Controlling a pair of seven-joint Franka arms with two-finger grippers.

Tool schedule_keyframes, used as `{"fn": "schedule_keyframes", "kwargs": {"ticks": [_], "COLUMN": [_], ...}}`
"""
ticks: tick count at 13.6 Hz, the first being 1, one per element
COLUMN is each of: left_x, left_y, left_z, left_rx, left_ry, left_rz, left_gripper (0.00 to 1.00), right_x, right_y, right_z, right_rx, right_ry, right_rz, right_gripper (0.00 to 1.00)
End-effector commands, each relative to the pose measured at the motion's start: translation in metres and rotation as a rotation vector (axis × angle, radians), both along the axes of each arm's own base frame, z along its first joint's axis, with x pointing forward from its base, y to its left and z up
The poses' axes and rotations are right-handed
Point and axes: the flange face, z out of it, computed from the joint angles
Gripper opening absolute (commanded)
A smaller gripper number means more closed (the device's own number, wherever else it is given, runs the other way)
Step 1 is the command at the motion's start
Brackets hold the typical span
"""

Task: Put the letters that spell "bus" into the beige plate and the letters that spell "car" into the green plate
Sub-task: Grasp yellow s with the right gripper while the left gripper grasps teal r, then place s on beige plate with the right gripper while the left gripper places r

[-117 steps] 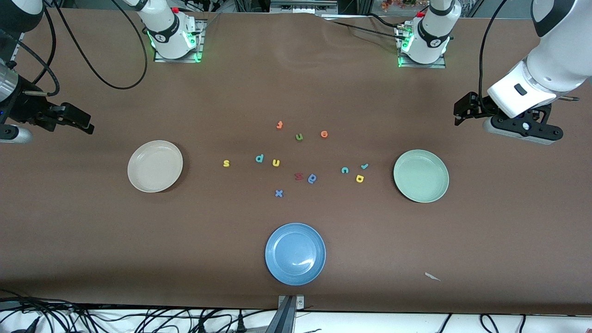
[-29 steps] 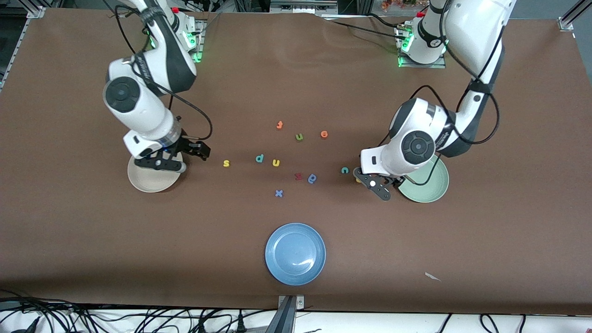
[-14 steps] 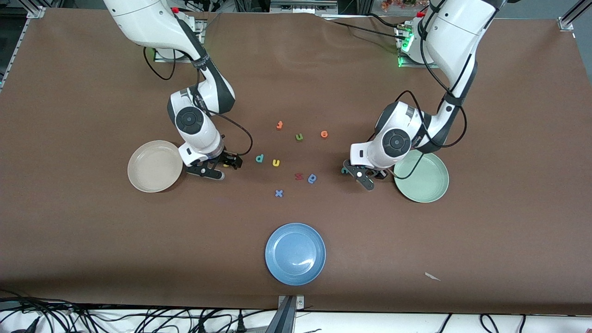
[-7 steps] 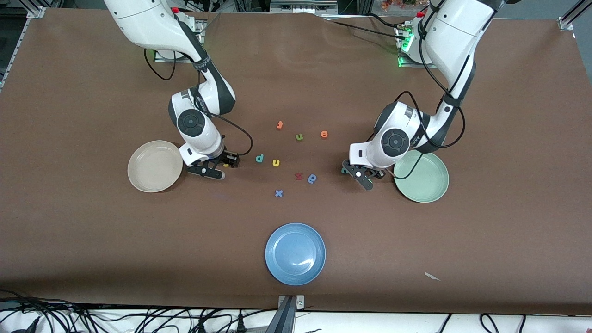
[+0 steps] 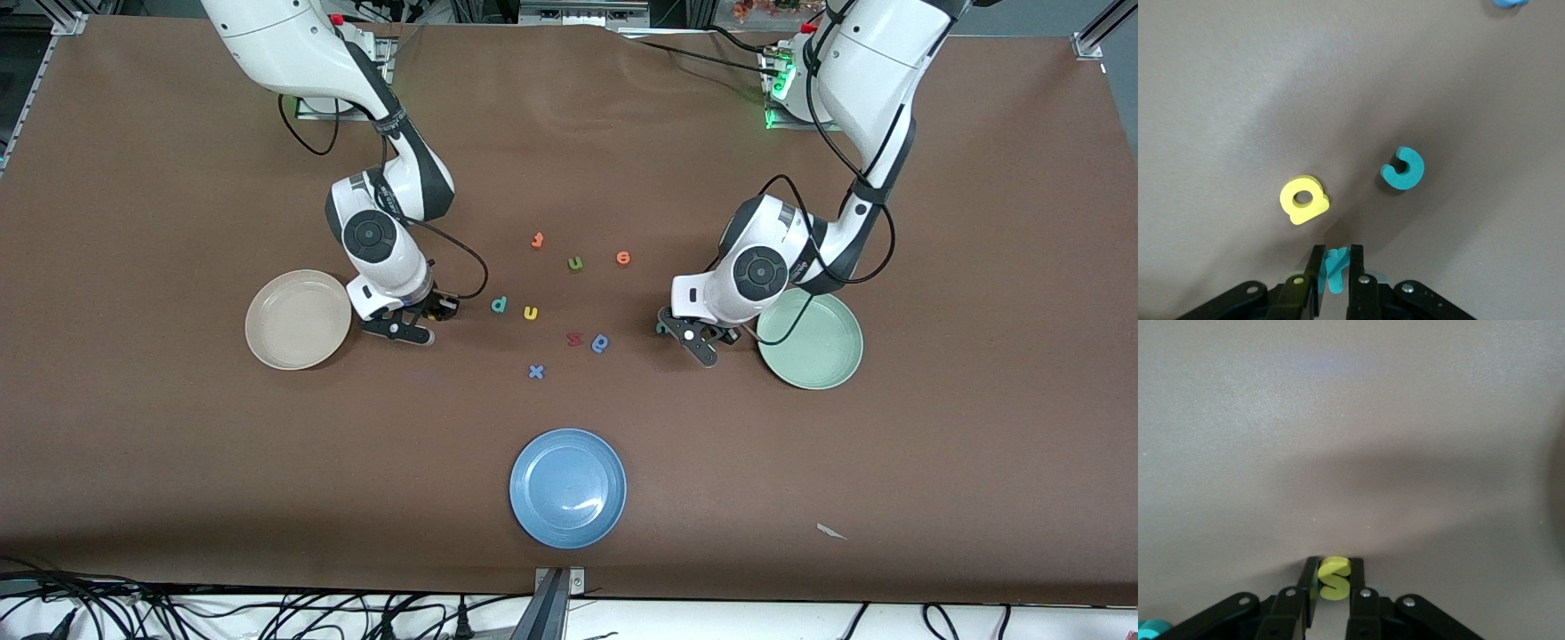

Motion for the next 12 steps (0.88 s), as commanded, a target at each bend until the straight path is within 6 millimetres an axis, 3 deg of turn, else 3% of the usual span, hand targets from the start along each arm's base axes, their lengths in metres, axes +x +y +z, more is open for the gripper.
{"fn": "schedule_keyframes", "kwargs": {"ticks": [1,4,6,8,10,12], "left_x": [0.005,0.015,0.027,0.038,0.045,0.049], "left_y": [0.008,0.032,0.056,0.087,0.113,0.127], "left_z": [0.037,0.053,0.062,0.062,0.061,0.057], "left_rx": [0.020,0.025,0.031,0.045,0.052,0.059], "left_ry": [-0.002,0.001,-0.010,-0.008,-0.009,-0.010], "left_rz": [-0.023,-0.062,-0.109,-0.177,-0.233,-0.246], "left_gripper": [0.00,0.00,0.00,0.00,0.00,0.01], "right_x": [0.007,0.037,0.050,0.044,0.022,0.008], "right_y": [0.004,-0.008,-0.046,-0.085,-0.120,-0.164], "right_z": [-0.001,0.037,0.060,0.067,0.067,0.064], "right_rx": [0.003,-0.023,-0.044,-0.056,-0.045,-0.051], "right_ry": [-0.001,0.064,0.066,0.076,0.016,-0.011], "right_rz": [-0.002,0.015,0.083,0.149,0.207,0.293], "right_gripper": [0.00,0.00,0.00,0.00,0.00,0.00]}}
